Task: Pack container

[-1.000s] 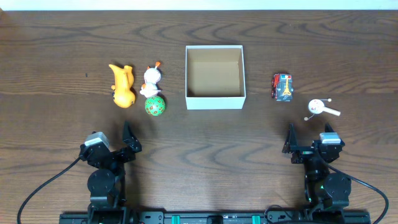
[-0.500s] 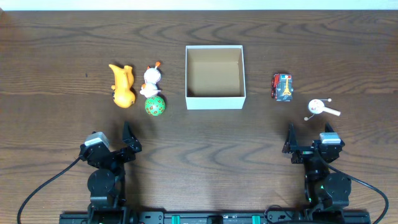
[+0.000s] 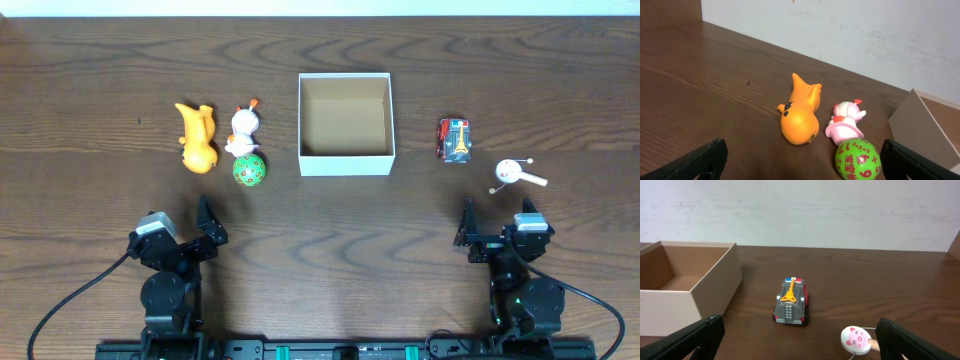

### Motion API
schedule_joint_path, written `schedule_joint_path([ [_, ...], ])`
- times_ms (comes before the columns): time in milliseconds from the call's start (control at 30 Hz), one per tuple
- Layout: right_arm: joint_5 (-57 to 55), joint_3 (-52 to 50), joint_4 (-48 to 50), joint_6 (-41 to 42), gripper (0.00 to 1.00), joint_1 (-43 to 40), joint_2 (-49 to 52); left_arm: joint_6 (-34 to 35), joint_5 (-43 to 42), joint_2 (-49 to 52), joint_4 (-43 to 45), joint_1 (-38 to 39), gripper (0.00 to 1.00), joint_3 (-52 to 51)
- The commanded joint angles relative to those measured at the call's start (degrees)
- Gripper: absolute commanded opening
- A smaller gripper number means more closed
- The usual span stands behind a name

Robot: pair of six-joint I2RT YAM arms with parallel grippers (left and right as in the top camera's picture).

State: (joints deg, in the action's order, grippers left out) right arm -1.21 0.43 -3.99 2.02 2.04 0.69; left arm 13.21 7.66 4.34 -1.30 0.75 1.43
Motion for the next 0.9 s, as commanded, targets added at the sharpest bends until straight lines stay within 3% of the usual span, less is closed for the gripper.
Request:
schedule_joint_path([
  [0,0.2,-0.1,-0.2,0.7,0.99,-0.4,-0.3,-1.0,0.5,0.0,-2.1,-0.3,0.98,-1.2],
  [600,0.2,-0.1,-0.2,0.7,0.99,-0.4,-0.3,-1.0,0.5,0.0,-2.1,-0.3,0.98,-1.2],
  [867,0.2,-0.1,-0.2,0.7,0.99,-0.4,-0.3,-3.5,4.8,0.0,1.1,-0.3,0.98,-1.2],
])
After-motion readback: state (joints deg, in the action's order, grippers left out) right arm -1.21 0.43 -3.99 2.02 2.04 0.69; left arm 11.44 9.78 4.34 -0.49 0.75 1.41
